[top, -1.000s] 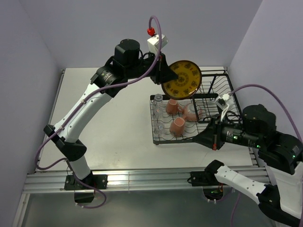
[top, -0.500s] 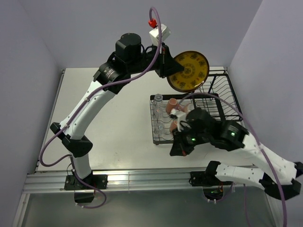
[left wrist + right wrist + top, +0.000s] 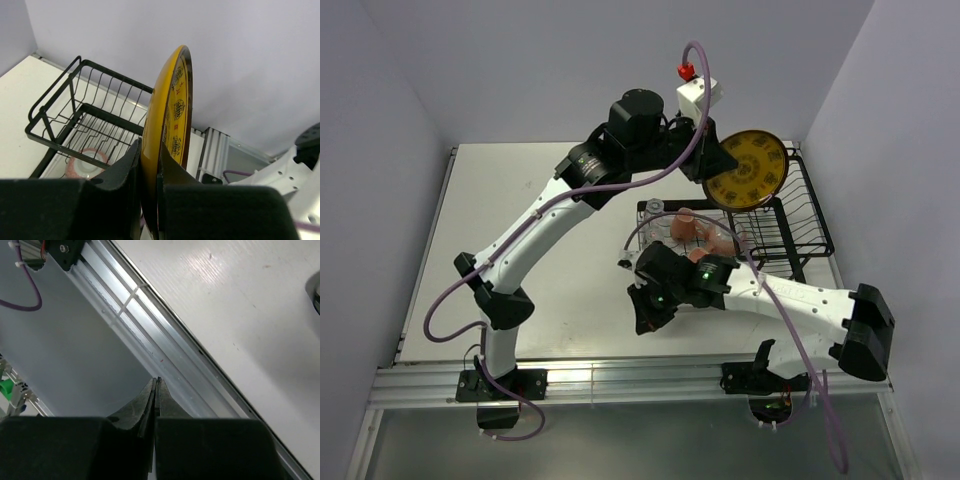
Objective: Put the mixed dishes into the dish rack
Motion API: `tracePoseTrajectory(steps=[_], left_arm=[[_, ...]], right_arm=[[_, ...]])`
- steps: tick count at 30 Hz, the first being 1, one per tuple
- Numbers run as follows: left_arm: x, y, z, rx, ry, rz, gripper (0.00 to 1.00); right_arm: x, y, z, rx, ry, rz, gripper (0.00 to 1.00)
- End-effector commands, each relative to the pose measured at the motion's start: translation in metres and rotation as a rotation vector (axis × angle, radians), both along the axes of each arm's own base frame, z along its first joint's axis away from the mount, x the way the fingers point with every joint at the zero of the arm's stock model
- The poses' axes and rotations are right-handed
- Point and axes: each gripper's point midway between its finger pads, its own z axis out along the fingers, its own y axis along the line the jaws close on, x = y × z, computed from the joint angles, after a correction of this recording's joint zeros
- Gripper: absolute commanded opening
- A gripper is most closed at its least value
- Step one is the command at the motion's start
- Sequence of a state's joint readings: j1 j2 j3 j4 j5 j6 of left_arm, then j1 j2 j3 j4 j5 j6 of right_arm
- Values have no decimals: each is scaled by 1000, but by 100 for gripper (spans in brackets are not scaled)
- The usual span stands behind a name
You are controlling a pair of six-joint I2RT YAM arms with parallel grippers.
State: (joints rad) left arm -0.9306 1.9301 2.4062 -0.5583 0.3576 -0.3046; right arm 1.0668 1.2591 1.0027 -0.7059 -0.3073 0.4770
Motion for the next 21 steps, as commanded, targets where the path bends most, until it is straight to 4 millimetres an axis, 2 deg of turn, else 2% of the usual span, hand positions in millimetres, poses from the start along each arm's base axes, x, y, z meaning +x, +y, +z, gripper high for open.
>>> tracePoseTrajectory(steps=[1,4,6,10,13,16,17,20,21], left_arm=[[2,1,23,-52,-76,40,0],[1,-5,19,-55,-68,36,0],[3,-6,20,-54,-64,43,0],[9,2,29,-65,-93,97,0],[17,12,39,-72,-121,147,0],[27,22,40,-79,-122,187,0],[28,21,34,-69,-121,184,0],[35,27,36,-71,-136,195,0],[40,29,34,-67,-136,201,0]], right_arm=[[13,33,12,94,-92,21,0],[2,47,28,147,-108,73,0],[-5,48,43,192,-128,83,0],[-13,31,70,234,-163,63,0],[-17,12,82,220,-189,30,0],[-19,-13,120,284,-246,-15,0],[-20,-18,131,303,-260,-19,0],[-21,-35,180,392,-319,-42,0],[-21,-42,205,435,-346,-50,0]])
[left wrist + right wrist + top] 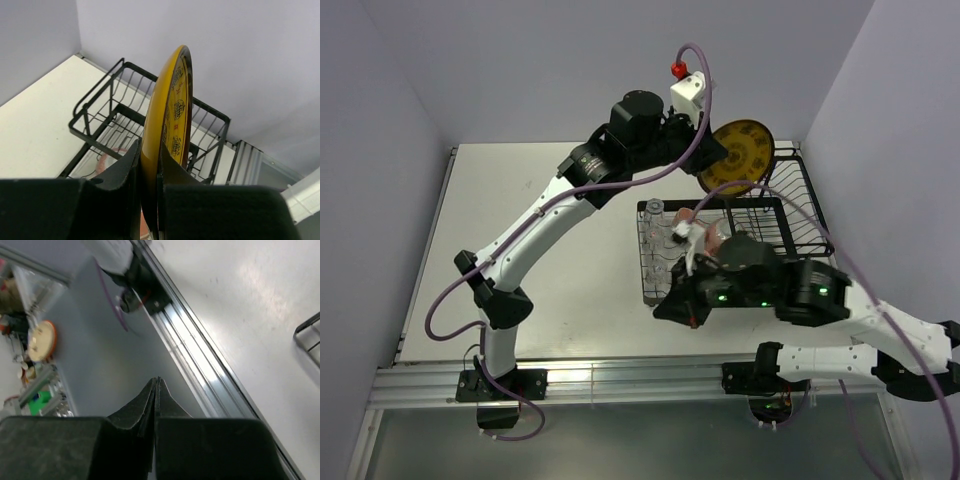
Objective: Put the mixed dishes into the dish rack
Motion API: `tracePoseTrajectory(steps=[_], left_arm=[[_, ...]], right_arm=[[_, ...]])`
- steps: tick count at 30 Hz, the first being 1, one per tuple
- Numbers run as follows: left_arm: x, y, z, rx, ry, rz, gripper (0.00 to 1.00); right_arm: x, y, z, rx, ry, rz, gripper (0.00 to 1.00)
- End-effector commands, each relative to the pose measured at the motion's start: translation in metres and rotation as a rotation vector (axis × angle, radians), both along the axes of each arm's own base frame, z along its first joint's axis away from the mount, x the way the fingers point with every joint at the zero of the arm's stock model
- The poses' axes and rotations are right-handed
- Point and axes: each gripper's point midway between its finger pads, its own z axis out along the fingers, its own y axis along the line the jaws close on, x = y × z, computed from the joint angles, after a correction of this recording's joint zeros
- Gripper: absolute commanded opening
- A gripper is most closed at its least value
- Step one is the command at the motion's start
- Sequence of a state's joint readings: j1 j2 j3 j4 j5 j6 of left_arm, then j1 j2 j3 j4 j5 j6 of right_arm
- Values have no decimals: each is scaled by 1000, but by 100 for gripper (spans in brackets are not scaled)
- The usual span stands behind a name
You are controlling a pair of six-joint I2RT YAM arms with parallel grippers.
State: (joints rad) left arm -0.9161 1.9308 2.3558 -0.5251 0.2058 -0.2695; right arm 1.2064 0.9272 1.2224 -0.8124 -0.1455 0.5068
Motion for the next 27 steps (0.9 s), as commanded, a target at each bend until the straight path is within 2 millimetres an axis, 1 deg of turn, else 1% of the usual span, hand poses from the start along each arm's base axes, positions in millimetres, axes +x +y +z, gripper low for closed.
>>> tracePoseTrajectory(steps=[1,2,3,4,5,6,7,8,10,11,13,14,15,16,17,18,19,20,21,22,23,24,25,27], left_arm=[[5,24,49,-94,-112,36,0],[9,25,45,-91,-105,36,0],[13,31,51,-107,-114,44,0],[16,35,52,-117,-113,48,0],[22,42,49,-126,-92,47,0],[24,45,49,-138,-85,44,0],[25,46,54,-161,-94,39,0],[26,46,49,-162,-75,33,0],[20,42,46,-160,-69,-19,0],[19,37,41,-153,-56,-40,0],[12,30,32,-133,-35,-85,0],[9,27,24,-117,-27,-97,0],[3,22,20,-108,-21,-115,0],[0,18,16,-102,-16,-126,0],[-7,12,10,-96,-10,-149,0],[-10,9,7,-91,-9,-160,0],[-12,6,2,-79,-18,-159,0],[-20,-3,-3,-66,-25,-178,0],[-23,-7,-6,-54,-33,-183,0],[-26,-11,-9,-36,-59,-187,0],[-30,-17,-14,-22,-70,-187,0],[-32,-19,-14,-19,-86,-188,0],[-32,-21,-21,-4,-96,-185,0],[-31,-22,-19,-13,-119,-170,0]], right_arm=[[7,-26,63,100,-94,-72,0],[7,-28,74,114,-108,-79,0],[7,-35,96,147,-134,-87,0],[10,-35,104,150,-146,-97,0],[13,-41,119,168,-175,-114,0],[19,-42,123,162,-194,-138,0],[23,-45,128,163,-212,-165,0],[36,-54,141,174,-256,-236,0],[48,-61,149,159,-297,-304,0],[59,-73,164,172,-345,-376,0],[72,-80,174,164,-395,-442,0],[77,-90,186,173,-434,-481,0],[91,-102,192,155,-470,-573,0],[98,-110,197,146,-495,-625,0],[104,-123,208,147,-531,-671,0],[113,-128,211,121,-554,-720,0],[123,-147,221,115,-573,-807,0],[130,-157,223,97,-582,-856,0],[136,-157,223,93,-576,-863,0],[146,-179,230,86,-589,-966,0],[150,-185,233,85,-588,-1001,0],[155,-188,234,76,-588,-1026,0],[158,-197,240,80,-597,-1068,0],[165,-204,239,67,-581,-1127,0]])
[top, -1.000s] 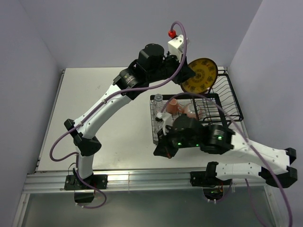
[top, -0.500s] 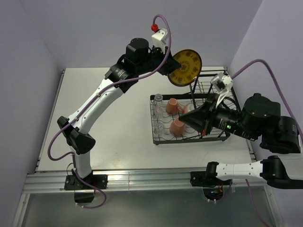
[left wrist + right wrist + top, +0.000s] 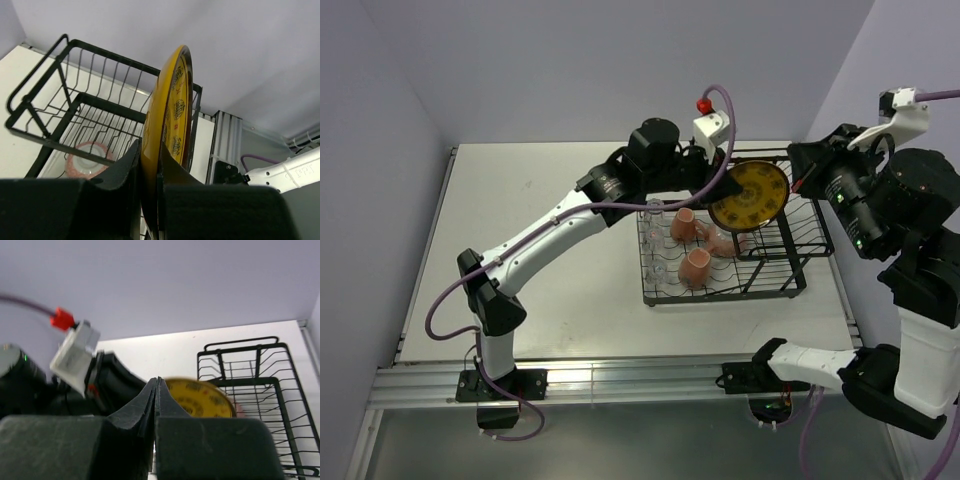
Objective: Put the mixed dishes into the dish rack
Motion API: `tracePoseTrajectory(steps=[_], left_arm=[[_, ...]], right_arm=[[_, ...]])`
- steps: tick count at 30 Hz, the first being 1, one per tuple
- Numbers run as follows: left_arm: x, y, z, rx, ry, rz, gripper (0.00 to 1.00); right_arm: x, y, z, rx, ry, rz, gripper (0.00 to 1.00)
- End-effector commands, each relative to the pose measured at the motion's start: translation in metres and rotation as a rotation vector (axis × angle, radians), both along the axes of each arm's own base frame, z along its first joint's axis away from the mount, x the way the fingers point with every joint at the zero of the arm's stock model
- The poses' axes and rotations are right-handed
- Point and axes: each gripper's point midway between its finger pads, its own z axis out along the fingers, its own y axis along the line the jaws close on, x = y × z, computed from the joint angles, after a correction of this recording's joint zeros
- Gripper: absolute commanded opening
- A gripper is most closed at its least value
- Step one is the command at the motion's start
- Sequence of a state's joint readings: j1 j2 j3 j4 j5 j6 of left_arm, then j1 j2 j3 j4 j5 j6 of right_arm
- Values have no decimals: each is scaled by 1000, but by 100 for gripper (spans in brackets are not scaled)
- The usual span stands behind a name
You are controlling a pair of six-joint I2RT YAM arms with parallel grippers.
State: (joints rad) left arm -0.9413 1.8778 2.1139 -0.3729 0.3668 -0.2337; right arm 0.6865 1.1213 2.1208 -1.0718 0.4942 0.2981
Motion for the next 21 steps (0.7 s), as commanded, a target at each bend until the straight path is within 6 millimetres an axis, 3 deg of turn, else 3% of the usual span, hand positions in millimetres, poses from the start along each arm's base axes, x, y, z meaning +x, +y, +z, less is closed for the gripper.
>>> tracePoseTrajectory(steps=[1,5,8,21], left_arm=[[2,0,19,-45,-124,20,0],[3,-3,19,-32,-192,90,0],[-1,-11,15,-23,-256,119,0],[3,-39,14,-20,-417,148,0]], right_arm=[[9,-20,10,10,-13,-111,0],[13,-51,10,49,-11,-269,0],[14,-62,4,53,-1,-327,0],[0,-75,5,92,-20,-342,0]])
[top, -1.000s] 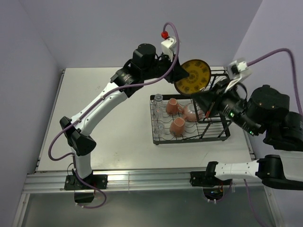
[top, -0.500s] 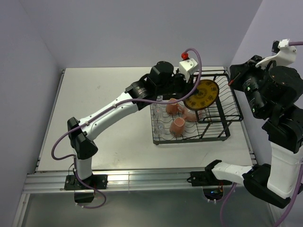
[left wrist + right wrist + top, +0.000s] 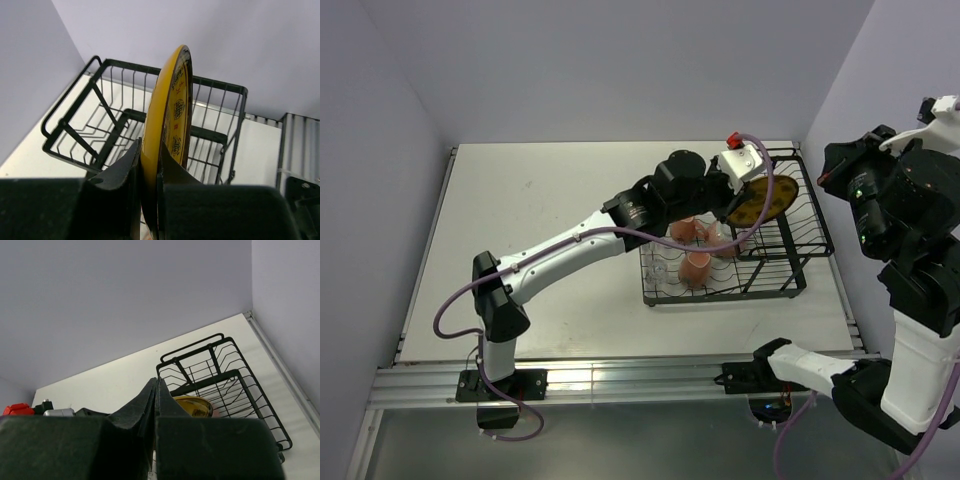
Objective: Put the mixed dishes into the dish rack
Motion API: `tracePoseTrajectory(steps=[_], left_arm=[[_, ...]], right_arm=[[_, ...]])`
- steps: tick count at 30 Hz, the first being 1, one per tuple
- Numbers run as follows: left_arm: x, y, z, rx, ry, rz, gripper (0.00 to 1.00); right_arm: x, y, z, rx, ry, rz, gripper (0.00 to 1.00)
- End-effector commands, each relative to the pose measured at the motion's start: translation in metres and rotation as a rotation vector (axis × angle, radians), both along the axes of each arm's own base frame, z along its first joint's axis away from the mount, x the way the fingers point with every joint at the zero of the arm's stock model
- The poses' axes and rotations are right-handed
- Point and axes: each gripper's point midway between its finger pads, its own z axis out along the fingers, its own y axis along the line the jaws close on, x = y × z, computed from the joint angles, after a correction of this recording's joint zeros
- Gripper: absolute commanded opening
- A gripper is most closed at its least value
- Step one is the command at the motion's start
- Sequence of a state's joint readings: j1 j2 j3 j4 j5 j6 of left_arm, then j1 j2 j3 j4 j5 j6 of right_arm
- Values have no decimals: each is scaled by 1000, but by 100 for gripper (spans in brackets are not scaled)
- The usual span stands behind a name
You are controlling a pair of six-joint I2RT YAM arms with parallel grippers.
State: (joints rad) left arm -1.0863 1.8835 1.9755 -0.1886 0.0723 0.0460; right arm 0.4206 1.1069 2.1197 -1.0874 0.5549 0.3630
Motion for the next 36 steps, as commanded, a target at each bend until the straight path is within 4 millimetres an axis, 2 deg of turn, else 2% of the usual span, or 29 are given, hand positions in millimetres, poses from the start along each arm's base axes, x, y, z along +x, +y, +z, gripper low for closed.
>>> tracePoseTrajectory(steps=[1,10,21,27,30,36], left_arm=[[6,-9,37,-84,-112,17,0],[-9,-30,5,-56,-133,-39,0],[-19,-47,-5,-55,-123,-108,0],[-28,-61,-19,-39,-106,-145,0],[-29,-69,-30,-19,-99,-150,0],[-24,-78,-39,5,-94,-131,0]], right_arm=[[-10,-6,7,36,-33,-13,0],[-23,-13,18,81,-83,-28,0],[-33,-20,21,104,-108,-43,0],[-34,-20,17,106,-101,-45,0],[-34,-21,16,102,-99,-46,0],[-36,-22,16,101,-103,-51,0]])
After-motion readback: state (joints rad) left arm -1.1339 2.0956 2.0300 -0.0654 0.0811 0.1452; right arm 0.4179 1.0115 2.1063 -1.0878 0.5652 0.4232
